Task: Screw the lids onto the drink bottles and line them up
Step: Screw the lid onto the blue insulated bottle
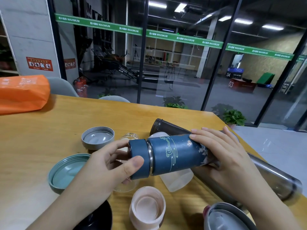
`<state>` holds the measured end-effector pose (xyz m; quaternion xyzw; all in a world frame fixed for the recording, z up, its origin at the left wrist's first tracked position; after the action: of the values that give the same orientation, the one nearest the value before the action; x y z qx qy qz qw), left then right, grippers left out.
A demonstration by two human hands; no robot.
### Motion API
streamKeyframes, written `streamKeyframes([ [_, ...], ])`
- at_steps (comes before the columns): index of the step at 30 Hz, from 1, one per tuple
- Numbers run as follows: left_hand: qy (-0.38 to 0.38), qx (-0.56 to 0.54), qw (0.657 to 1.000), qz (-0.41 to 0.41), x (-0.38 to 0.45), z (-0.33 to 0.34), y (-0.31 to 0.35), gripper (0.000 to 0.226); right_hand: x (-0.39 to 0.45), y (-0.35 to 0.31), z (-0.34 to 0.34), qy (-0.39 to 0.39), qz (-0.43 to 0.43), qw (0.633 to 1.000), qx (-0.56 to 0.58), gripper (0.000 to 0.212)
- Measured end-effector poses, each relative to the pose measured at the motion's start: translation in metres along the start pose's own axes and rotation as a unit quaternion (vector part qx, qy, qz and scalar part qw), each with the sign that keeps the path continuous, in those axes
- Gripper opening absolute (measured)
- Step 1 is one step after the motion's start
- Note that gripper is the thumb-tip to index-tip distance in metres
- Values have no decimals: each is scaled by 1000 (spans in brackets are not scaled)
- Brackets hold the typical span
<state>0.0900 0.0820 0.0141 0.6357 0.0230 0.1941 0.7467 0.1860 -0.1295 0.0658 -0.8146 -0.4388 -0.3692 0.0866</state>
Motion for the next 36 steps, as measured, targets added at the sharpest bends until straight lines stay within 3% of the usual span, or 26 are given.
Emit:
streamKeyframes([
  [5,0,6,1000,11,0,0,0,99,0,-2,-2,14,-2,1000,-4,80],
  [10,-45,41,997,36,-3,8,7,73,-1,0,-3,12,3,1000,-7,80],
  [17,-69,108,989,74,-6,9,10,83,-1,3,-3,16,10,1000,2,78],
  [20,-79,78,990,83,-7,13,12,82,-1,2,-5,24,7,1000,8,77],
  [24,-43,23,996,70,-6,10,12,69,0,-1,-7,39,-7,999,-1,73],
  [29,2,-42,998,52,-4,6,10,75,-1,-4,-9,56,-25,998,-10,74],
  [33,42,-38,998,40,-3,2,9,96,0,-7,-8,59,-36,997,-30,80],
  [36,62,-13,997,50,-6,-1,13,90,0,-10,-7,56,-41,997,-28,81],
])
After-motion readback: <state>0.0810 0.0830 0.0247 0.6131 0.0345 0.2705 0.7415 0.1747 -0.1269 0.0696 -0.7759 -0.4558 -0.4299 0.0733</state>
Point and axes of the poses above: each hand's wrist, its own x-axis towards the middle knuckle, its own z-axis out of the palm, y = z × x, the point moved 8 cm from there along x, towards the middle knuckle, and after that the axes turned 12 degrees about -x, right-handed, at the moved point
